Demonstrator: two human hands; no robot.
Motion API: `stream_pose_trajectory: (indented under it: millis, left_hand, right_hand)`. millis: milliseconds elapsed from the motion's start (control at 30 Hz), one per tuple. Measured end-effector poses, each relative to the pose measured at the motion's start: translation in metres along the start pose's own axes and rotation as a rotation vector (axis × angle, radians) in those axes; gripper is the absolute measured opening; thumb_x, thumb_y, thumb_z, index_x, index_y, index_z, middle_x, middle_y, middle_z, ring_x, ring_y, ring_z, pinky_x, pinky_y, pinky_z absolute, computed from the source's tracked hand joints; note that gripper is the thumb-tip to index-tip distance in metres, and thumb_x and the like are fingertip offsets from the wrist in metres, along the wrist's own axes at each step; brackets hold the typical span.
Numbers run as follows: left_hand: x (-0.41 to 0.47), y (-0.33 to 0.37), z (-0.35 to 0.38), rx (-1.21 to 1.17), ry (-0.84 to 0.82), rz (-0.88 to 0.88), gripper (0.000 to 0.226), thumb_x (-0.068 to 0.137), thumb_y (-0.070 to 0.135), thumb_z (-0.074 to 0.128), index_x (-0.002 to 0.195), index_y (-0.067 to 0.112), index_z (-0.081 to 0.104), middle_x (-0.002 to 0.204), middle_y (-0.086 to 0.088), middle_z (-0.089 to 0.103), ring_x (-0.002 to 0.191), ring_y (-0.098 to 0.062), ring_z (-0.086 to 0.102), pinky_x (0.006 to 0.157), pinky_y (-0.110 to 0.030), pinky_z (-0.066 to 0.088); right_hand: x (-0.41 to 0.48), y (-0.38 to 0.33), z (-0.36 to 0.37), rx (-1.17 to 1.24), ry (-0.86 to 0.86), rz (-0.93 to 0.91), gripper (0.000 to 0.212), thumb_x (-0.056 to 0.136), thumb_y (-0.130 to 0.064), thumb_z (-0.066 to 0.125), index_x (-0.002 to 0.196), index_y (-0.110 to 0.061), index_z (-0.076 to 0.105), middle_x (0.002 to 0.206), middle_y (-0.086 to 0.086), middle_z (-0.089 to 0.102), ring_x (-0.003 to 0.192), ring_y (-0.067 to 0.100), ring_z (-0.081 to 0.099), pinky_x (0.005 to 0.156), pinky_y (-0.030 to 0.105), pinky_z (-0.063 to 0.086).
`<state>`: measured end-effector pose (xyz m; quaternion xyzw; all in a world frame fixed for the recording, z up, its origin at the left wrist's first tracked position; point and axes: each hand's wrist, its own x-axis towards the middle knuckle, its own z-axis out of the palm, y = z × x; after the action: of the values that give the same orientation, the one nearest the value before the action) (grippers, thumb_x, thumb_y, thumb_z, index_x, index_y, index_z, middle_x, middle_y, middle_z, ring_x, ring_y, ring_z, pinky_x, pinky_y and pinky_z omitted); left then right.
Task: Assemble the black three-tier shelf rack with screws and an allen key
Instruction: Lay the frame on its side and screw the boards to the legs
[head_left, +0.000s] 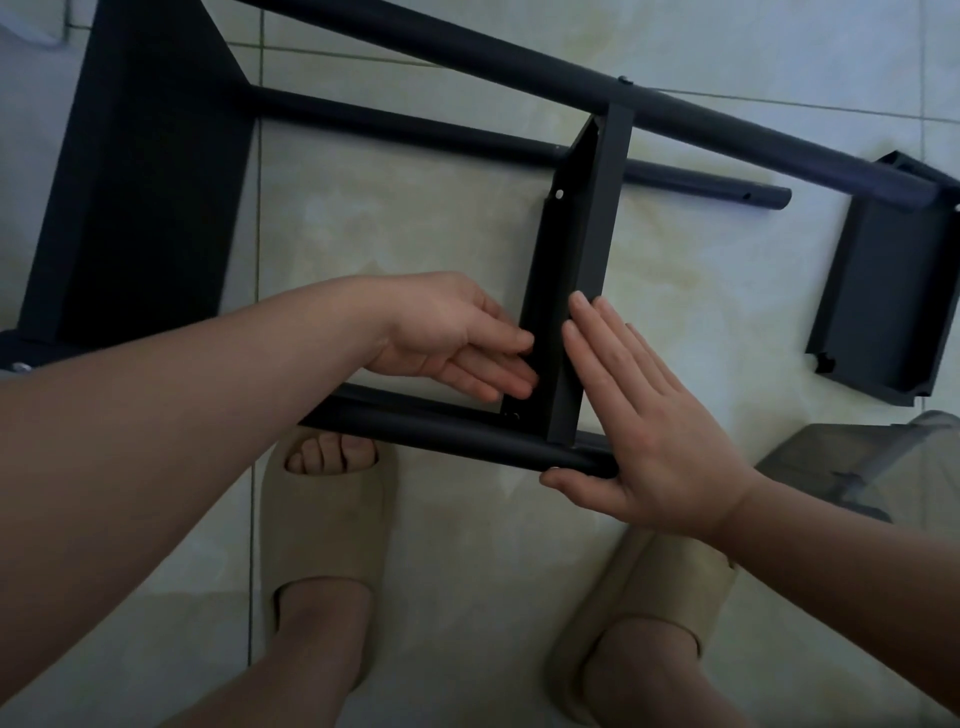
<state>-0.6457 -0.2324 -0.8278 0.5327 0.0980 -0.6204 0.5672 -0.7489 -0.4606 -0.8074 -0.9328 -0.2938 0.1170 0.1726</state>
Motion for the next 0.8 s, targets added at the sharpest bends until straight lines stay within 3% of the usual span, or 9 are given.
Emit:
stream_pose_trajectory:
  millis: [300, 500, 600, 800]
  left_hand:
    - [0.023, 0.01, 0.006, 0.395, -0.006, -0.116, 0.025, 0.099, 0.031, 0.06, 0.1, 0.007, 0.066, 0.084, -0.006, 0.078, 0.069, -0.013, 0.073, 0.055, -0.02, 0.054]
    - [0.035, 0.013, 0.018, 0.572, -0.129, -0.164, 0.02, 0.101, 0.019, 0.052, 0.088, 0.013, 0.065, 0.064, 0.002, 0.068, 0.055, -0.008, 0.061, 0.053, -0.017, 0.048]
    - [0.037, 0.012, 0.016, 0.569, -0.172, -0.155, 0.022, 0.101, 0.018, 0.052, 0.083, 0.015, 0.065, 0.064, 0.002, 0.067, 0.056, -0.008, 0.06, 0.054, -0.017, 0.047]
    - [0.037, 0.016, 0.017, 0.531, -0.268, -0.152, 0.012, 0.099, 0.012, 0.057, 0.096, 0.011, 0.068, 0.085, -0.003, 0.076, 0.074, -0.01, 0.069, 0.066, -0.02, 0.049]
  right_hand:
    - [0.0, 0.0, 0.001, -0.006, 0.016, 0.006, 0.101, 0.092, -0.064, 0.058, 0.156, 0.005, 0.022, 0.167, 0.022, 0.014, 0.156, 0.036, 0.012, 0.119, 0.058, 0.03]
    - [-0.001, 0.0, 0.001, -0.005, 0.027, 0.024, 0.101, 0.09, -0.065, 0.058, 0.157, 0.003, 0.023, 0.167, 0.019, 0.014, 0.156, 0.034, 0.012, 0.12, 0.056, 0.029]
    - [-0.001, 0.0, 0.002, -0.003, 0.033, 0.02, 0.101, 0.091, -0.065, 0.058, 0.157, 0.003, 0.024, 0.167, 0.019, 0.015, 0.156, 0.034, 0.012, 0.12, 0.056, 0.03]
    - [-0.001, 0.001, 0.003, 0.012, 0.037, 0.012, 0.102, 0.09, -0.064, 0.061, 0.157, 0.003, 0.023, 0.167, 0.021, 0.016, 0.156, 0.035, 0.013, 0.119, 0.057, 0.032]
